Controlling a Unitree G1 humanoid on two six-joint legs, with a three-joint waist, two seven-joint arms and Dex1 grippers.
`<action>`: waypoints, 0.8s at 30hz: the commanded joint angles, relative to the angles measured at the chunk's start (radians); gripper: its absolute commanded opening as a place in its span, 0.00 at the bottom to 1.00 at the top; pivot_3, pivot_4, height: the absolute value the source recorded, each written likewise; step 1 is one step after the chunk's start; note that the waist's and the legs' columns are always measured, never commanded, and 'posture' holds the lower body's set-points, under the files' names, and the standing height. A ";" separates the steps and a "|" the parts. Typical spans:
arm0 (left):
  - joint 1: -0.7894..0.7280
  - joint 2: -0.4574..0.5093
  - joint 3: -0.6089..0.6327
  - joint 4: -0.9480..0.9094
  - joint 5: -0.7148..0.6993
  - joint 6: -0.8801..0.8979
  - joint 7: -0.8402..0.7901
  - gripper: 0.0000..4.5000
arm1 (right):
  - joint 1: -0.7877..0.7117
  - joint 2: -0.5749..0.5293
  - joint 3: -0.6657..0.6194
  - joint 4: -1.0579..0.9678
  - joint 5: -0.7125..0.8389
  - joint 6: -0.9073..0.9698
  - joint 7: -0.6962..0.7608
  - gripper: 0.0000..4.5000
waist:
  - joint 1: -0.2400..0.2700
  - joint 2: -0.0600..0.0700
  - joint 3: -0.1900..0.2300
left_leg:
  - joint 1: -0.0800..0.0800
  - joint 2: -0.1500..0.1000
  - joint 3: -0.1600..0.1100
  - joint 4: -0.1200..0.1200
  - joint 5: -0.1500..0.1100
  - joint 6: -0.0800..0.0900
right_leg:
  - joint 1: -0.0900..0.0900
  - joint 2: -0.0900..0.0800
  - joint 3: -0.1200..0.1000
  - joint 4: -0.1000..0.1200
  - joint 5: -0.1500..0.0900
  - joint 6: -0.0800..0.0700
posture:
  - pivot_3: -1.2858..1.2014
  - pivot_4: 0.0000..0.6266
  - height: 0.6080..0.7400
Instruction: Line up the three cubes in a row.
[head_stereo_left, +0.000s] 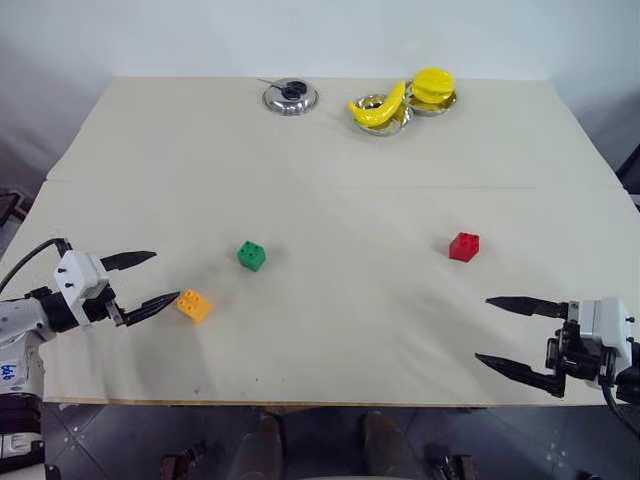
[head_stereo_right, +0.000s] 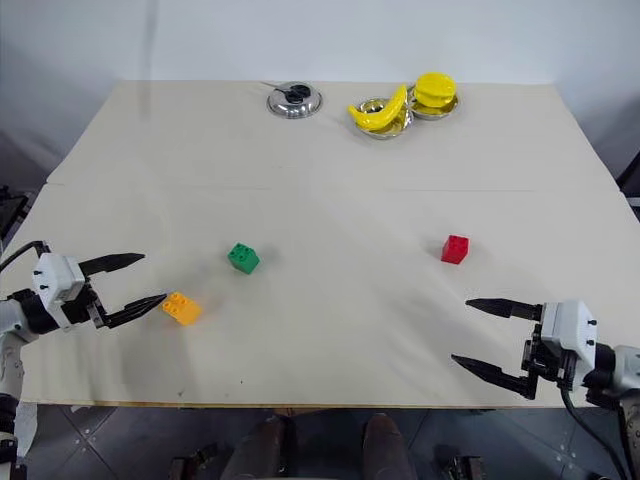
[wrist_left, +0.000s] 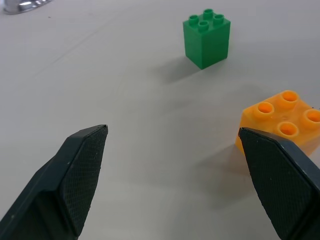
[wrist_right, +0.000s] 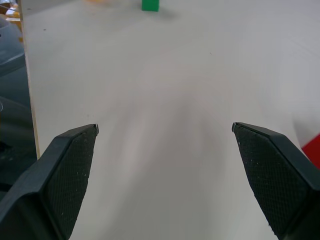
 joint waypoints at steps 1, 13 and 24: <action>-0.002 0.007 0.028 -0.025 -0.024 0.011 0.007 0.99 | -0.004 0.008 -0.008 -0.009 0.018 -0.006 -0.003 1.00 | 0.002 0.000 0.000 | 0.000 0.000 0.000 0.000 0.000 0.000 | 0.000 0.000 0.000 0.000 0.000 0.000 | 0.52 0.24 1.00; -0.047 -0.053 -0.050 -0.334 -0.141 0.185 -0.038 0.99 | 0.003 0.241 -0.185 0.041 -0.064 -0.090 -0.436 1.00 | -0.001 -0.001 0.000 | 0.000 0.000 -0.001 0.000 0.000 -0.002 | 0.001 0.000 0.000 0.000 0.000 0.000 | 0.52 0.24 1.00; -0.087 -0.111 -0.097 -0.399 -0.167 0.288 -0.046 0.99 | -0.096 0.194 -0.033 0.130 -0.163 -0.041 -0.468 1.00 | -0.016 -0.001 0.000 | 0.001 0.000 0.000 0.001 0.000 -0.001 | 0.000 0.001 0.002 0.002 0.000 0.000 | 0.52 0.24 1.00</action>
